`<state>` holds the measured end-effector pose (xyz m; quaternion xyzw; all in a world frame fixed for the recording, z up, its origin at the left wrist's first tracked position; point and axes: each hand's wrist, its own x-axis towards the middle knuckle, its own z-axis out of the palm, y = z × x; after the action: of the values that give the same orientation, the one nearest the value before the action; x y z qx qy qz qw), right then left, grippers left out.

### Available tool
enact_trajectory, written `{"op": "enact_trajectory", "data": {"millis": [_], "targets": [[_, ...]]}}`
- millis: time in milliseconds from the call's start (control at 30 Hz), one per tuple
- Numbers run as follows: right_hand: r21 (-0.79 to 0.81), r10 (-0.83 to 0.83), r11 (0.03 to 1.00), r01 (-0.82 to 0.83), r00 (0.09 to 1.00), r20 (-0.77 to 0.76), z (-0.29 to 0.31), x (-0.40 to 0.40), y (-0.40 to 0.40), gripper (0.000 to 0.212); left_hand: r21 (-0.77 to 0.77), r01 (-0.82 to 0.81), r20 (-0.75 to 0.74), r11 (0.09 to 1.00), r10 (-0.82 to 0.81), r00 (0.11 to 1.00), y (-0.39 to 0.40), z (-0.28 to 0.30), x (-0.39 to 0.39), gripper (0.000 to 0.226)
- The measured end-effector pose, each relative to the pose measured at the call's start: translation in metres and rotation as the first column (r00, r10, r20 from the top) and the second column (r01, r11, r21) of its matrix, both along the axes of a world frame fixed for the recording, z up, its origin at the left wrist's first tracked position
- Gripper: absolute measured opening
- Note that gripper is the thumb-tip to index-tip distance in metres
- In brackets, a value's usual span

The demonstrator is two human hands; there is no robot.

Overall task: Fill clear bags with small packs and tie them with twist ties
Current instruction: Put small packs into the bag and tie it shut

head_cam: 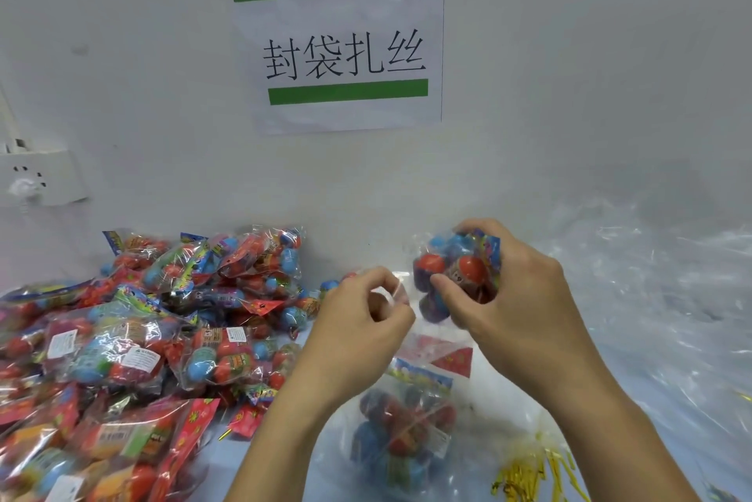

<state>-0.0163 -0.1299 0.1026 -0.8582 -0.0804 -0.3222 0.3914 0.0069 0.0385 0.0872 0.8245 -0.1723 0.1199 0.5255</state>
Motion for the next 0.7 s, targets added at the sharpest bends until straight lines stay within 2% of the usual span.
{"op": "enact_trajectory", "data": {"millis": [100,200,267,333,400,467,533,600,700], "targets": [[0.046,0.109,0.993,-0.109,0.994,-0.003,0.003,-0.002,0.004,0.039,-0.049,0.004,-0.031,0.999,-0.006,1.0,-0.001,0.0,0.001,0.014],[-0.013,0.153,0.987,-0.158,0.973,-0.174,0.001,-0.002,0.0,0.035,-0.22,-0.142,-0.066,0.965,0.13,0.989,0.0,-0.001,0.006,0.018],[-0.039,0.184,0.978,-0.205,0.936,-0.301,-0.001,-0.003,-0.002,0.026,-0.273,-0.191,-0.047,0.943,0.185,0.982,0.002,-0.001,0.007,0.018],[-0.09,0.194,0.967,-0.24,0.914,-0.356,-0.002,-0.004,0.0,0.014,-0.226,-0.113,0.017,0.968,0.119,0.993,0.0,0.002,0.005,0.016],[-0.13,0.178,0.962,-0.239,0.914,-0.363,-0.003,-0.005,0.003,0.014,-0.122,0.011,0.082,0.992,-0.001,0.997,-0.005,0.004,-0.001,0.015],[-0.137,0.126,0.973,-0.183,0.931,-0.344,-0.004,-0.004,0.004,0.011,-0.032,0.098,0.107,0.995,-0.094,0.99,-0.009,0.007,-0.006,0.014],[-0.128,0.029,0.99,-0.066,0.962,-0.272,-0.004,-0.002,0.003,0.017,0.012,0.148,0.094,0.989,-0.149,0.984,-0.011,0.01,-0.011,0.013],[-0.053,-0.075,0.996,0.067,0.982,-0.171,-0.004,0.0,0.003,0.024,0.035,0.154,0.077,0.987,-0.156,0.985,-0.01,0.014,-0.013,0.012],[0.26,-0.073,0.959,0.11,0.987,-0.145,-0.004,0.003,0.008,0.021,0.11,0.057,0.151,0.992,-0.074,0.986,-0.008,0.016,-0.013,0.017]]}}
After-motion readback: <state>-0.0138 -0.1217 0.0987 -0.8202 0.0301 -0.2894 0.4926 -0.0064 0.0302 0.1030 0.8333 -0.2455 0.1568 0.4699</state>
